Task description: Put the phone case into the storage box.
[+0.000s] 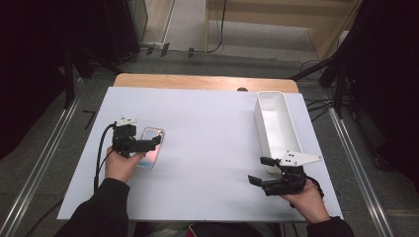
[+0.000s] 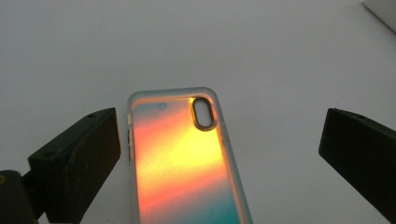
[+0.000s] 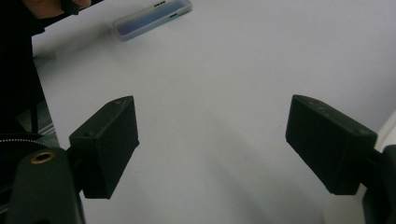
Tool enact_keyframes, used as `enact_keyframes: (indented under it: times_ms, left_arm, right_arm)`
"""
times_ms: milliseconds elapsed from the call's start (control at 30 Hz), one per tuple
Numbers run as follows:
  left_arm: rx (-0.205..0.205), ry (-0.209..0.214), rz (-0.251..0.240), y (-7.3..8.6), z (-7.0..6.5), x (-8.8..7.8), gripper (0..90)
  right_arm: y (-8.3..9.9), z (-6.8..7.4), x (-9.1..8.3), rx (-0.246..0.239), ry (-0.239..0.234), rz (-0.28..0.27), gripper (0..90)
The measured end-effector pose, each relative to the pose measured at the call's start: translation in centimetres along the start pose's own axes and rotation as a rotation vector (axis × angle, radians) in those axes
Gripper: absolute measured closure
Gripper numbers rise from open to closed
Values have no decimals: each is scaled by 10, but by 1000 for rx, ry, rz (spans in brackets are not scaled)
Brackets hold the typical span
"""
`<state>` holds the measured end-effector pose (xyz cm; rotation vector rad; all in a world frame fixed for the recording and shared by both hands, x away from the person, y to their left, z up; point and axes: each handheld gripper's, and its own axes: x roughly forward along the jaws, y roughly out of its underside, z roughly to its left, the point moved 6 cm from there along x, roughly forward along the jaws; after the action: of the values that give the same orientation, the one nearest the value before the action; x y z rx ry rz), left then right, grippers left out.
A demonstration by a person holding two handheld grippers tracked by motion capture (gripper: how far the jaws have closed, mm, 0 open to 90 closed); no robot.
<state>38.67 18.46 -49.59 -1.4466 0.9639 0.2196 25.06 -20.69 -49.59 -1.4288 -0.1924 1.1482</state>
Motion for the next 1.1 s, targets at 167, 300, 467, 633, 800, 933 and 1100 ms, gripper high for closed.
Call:
enact_keyframes:
  times_ms: [167,300,467,633,800,933,1100]
  left_arm:
    - [5,-28,-15,-1,2,1,0]
    - [3,-41,-6,1,0,8,0]
    - [8,-31,-13,3,-2,10,0]
    - [-1,-38,-15,5,1,11,0]
    - [-2,-40,18,10,2,14,0]
    - [6,-41,23,12,1,15,0]
    - [-2,-45,27,16,3,18,0]
  right_arm:
    - [0,0,0,1,-3,2,158]
    - [0,0,0,0,-2,0,158]
    - [0,1,0,-1,-3,-1,158]
    - [0,1,-1,-3,-4,2,158]
    - [0,1,-1,-3,-6,2,158]
    - [0,2,0,-9,-10,-2,158]
    - [-1,2,0,-10,-13,0,158]
